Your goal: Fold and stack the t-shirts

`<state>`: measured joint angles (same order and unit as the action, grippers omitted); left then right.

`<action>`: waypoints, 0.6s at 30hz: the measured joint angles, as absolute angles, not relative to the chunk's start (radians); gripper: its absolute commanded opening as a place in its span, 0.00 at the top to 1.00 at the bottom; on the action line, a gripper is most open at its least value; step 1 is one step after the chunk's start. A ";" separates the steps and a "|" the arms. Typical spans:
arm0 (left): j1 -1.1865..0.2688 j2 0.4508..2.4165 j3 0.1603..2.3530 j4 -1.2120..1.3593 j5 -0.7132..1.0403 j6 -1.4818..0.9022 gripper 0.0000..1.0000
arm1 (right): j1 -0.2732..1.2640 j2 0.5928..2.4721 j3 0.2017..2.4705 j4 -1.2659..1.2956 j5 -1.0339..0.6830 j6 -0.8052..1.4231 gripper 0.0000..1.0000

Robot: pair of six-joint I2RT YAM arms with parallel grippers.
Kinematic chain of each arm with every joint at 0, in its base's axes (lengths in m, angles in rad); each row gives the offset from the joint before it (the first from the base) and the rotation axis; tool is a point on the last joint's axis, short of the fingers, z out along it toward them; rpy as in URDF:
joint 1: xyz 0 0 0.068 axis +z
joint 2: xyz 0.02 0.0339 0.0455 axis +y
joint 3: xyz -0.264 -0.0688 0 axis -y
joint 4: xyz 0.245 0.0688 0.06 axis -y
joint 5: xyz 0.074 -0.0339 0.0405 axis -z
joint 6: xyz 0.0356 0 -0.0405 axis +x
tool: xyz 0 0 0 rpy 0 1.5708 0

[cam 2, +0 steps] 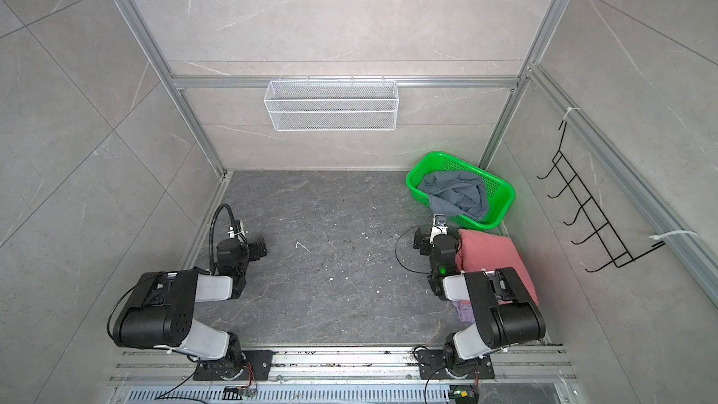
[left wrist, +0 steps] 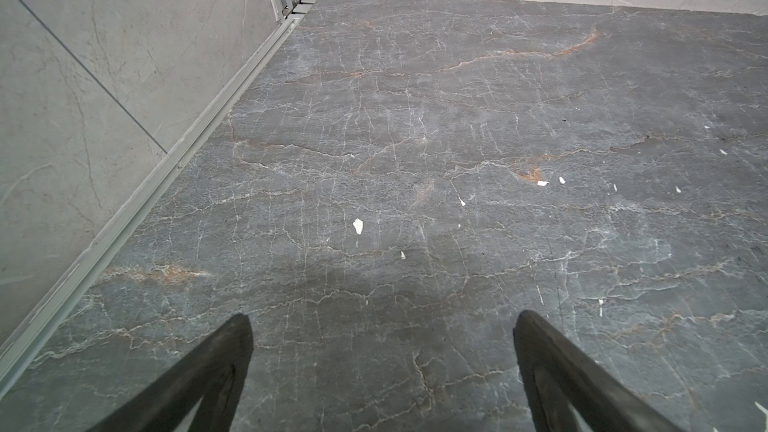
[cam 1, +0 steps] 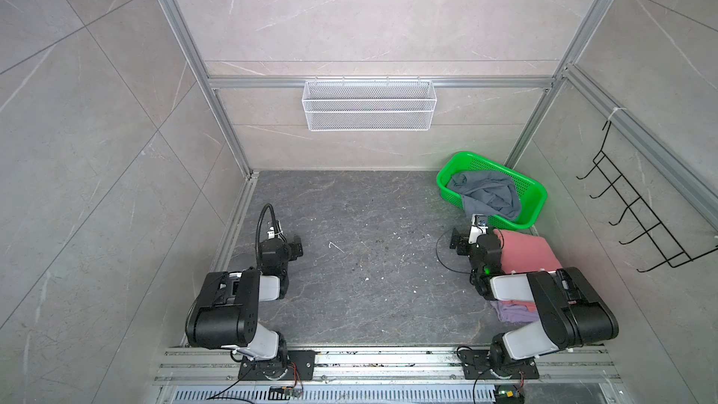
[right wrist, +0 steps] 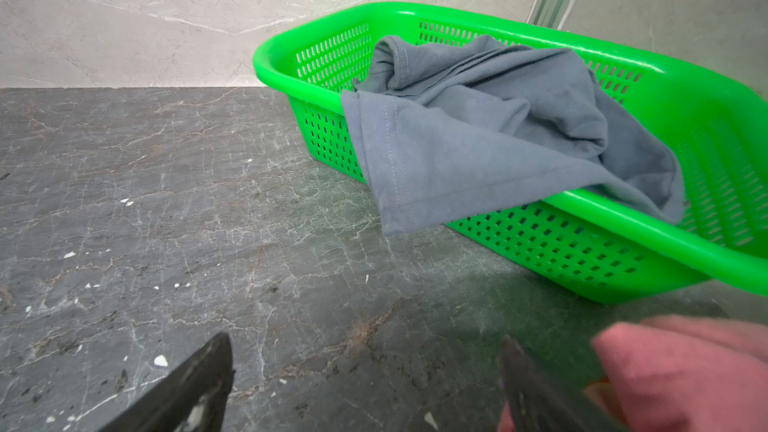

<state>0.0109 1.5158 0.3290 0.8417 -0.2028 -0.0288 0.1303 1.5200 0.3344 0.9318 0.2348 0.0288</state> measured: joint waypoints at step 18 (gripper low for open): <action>-0.118 1.150 0.514 0.402 -0.183 -0.087 0.00 | 0.150 1.071 0.419 0.508 0.102 0.091 0.00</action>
